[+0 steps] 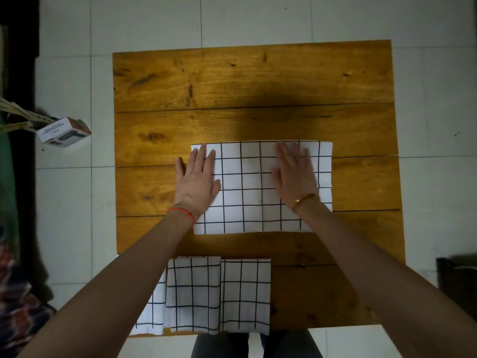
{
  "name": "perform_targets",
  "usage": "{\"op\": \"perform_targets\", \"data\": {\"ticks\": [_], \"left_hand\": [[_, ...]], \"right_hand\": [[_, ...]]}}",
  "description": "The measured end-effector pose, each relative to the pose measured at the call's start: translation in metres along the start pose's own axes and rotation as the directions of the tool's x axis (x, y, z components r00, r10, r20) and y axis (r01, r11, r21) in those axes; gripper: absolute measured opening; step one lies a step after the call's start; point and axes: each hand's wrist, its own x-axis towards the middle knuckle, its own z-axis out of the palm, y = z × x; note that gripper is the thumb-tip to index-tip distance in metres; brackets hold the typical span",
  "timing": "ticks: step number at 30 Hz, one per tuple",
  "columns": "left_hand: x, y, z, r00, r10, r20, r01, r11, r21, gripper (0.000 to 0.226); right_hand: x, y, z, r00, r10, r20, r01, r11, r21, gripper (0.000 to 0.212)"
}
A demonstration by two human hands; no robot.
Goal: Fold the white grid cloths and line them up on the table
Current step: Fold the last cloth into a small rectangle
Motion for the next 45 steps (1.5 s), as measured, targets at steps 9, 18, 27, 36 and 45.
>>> {"op": "perform_targets", "data": {"ticks": [9,18,27,36,45], "left_hand": [[0.001,0.0,0.002,1.0,0.008,-0.007,-0.008,1.0,0.013,0.072],[-0.029,0.006,0.003,0.909,-0.338,-0.244,0.22,0.887,-0.406,0.048],[-0.057,0.012,0.021,0.747,-0.66,0.083,0.546,0.538,-0.642,0.045],[-0.057,0.017,0.023,0.713,-0.649,0.265,0.563,0.304,-0.769,0.029],[-0.063,0.013,0.014,0.685,-0.609,0.4,0.508,0.005,-0.861,0.047]], "right_hand": [[-0.019,0.074,-0.002,0.986,0.164,-0.022,-0.163,0.985,0.064,0.058],[-0.028,0.035,-0.006,0.992,0.097,-0.085,-0.076,0.972,0.222,0.056],[-0.052,-0.015,0.014,0.989,-0.142,-0.03,0.145,0.961,0.236,0.059],[-0.054,-0.024,0.019,0.991,-0.131,0.026,0.124,0.976,0.181,0.07],[-0.053,-0.025,0.016,0.99,-0.137,0.033,0.129,0.973,0.194,0.074]]}}
